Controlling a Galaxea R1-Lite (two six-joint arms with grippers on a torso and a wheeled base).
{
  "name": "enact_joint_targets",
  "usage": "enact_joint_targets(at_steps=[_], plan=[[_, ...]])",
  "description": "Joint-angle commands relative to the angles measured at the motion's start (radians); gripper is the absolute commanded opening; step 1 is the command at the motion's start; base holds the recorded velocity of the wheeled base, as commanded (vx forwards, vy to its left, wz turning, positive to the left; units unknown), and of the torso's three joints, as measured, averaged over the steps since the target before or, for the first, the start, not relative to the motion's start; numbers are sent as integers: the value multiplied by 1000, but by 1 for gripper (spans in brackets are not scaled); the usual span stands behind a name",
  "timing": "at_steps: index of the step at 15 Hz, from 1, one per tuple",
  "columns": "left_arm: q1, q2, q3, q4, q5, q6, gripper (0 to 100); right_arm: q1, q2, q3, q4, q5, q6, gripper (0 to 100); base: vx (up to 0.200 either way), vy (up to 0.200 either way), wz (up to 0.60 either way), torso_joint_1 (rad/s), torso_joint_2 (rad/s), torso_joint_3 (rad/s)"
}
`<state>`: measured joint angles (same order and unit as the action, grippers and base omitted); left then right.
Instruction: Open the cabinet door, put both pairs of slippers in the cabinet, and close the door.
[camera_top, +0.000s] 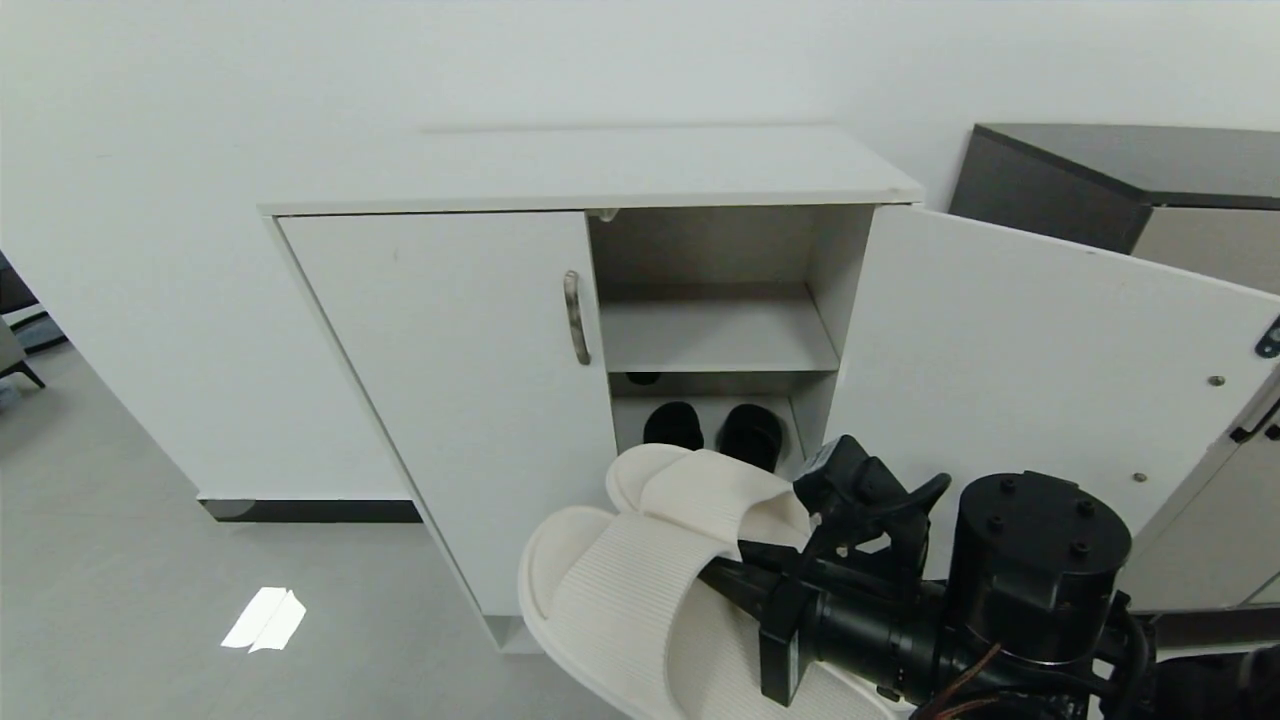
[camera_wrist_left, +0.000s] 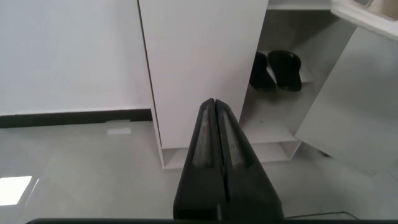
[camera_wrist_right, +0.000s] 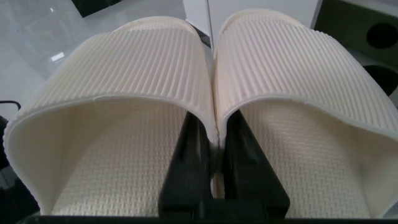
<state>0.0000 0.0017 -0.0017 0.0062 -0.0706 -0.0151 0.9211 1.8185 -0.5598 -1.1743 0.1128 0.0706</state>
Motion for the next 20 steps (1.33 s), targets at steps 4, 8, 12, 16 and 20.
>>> enact_joint_targets(at_steps=[4, 8, 12, 16, 20], plan=[[0, 1, 0, 0, 0, 0, 0, 1, 2, 4, -4, 1, 0, 0, 0, 0, 0, -150, 459, 301], [0, 1, 0, 0, 0, 0, 0, -1, 4, 14, -31, 30, 3, 0, 0, 0, 0, -99, 361, 262], [0, 1, 0, 0, 0, 0, 0, 2, 31, 21, -120, 8, -5, 0, 0, 0, 0, -12, 44, 23], [0, 1, 0, 0, 0, 0, 0, 21, -48, -170, 156, -315, -28, 0, 0, 0, 0, 0, 0, 0], [0, 1, 0, 0, 0, 0, 0, 74, -99, -615, 835, -631, 238, 0, 0, 0, 0, 0, 0, 0]])
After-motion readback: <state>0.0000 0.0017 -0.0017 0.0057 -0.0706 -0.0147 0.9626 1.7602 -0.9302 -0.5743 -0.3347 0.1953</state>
